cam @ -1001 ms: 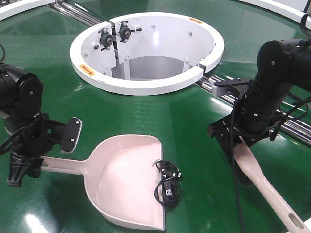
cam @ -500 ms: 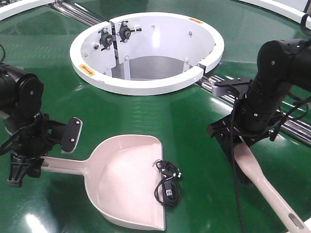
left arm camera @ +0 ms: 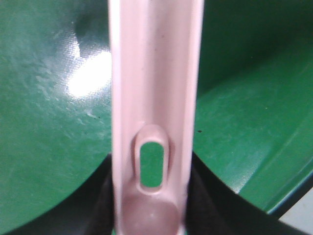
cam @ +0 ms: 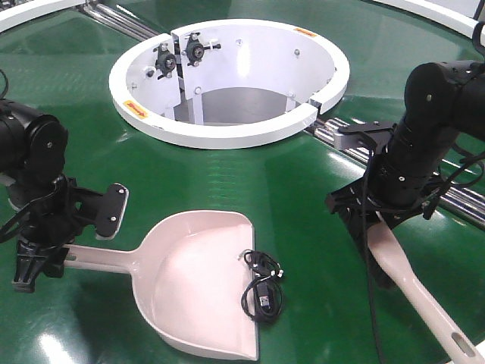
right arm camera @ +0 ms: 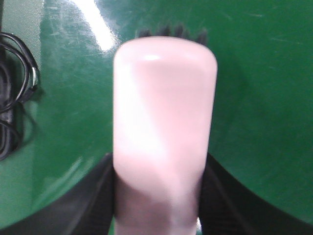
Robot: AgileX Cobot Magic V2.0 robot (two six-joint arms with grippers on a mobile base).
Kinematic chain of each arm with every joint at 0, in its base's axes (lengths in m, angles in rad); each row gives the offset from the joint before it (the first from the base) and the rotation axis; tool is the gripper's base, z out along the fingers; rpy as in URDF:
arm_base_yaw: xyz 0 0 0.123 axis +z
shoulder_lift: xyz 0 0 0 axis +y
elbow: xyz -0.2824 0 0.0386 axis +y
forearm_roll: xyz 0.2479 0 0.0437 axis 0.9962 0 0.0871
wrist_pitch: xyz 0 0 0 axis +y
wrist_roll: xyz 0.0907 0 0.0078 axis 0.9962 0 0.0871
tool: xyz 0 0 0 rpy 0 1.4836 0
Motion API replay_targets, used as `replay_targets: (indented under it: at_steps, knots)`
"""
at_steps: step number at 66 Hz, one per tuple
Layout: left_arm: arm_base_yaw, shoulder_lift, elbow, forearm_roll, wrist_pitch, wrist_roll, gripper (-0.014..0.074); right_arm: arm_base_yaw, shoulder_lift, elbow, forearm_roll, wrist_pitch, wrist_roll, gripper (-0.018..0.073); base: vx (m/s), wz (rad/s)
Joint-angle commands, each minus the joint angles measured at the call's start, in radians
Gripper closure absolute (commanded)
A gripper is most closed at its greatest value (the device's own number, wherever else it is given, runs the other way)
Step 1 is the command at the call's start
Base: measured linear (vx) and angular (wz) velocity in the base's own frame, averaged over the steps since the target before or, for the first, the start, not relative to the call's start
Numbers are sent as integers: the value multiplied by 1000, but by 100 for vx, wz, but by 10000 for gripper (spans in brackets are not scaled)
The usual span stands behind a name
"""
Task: Clean and inspect green conveyor with broom and dustpan
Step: 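Lift the brush with the right gripper toward the dustpan, then sweep the black cable into the dustpan with the brush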
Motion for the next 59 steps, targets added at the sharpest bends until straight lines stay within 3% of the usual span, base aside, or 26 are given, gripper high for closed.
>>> replay_targets:
  at_steps: [1, 16, 31, 59]
  knots:
    - [-9, -36, -24, -27, 39, 13, 619, -5, -45, -23, 19, -13, 14, 564, 0, 0]
    - [-9, -36, -24, -27, 39, 13, 619, 23, -32, -23, 82, -11, 122, 564, 0, 0]
    - [-9, -36, -24, -27, 39, 13, 619, 41, 37, -23, 137, 20, 123, 564, 0, 0]
    - [-9, -36, -24, -27, 39, 13, 619, 161, 158, -26, 241, -18, 122, 564, 0, 0]
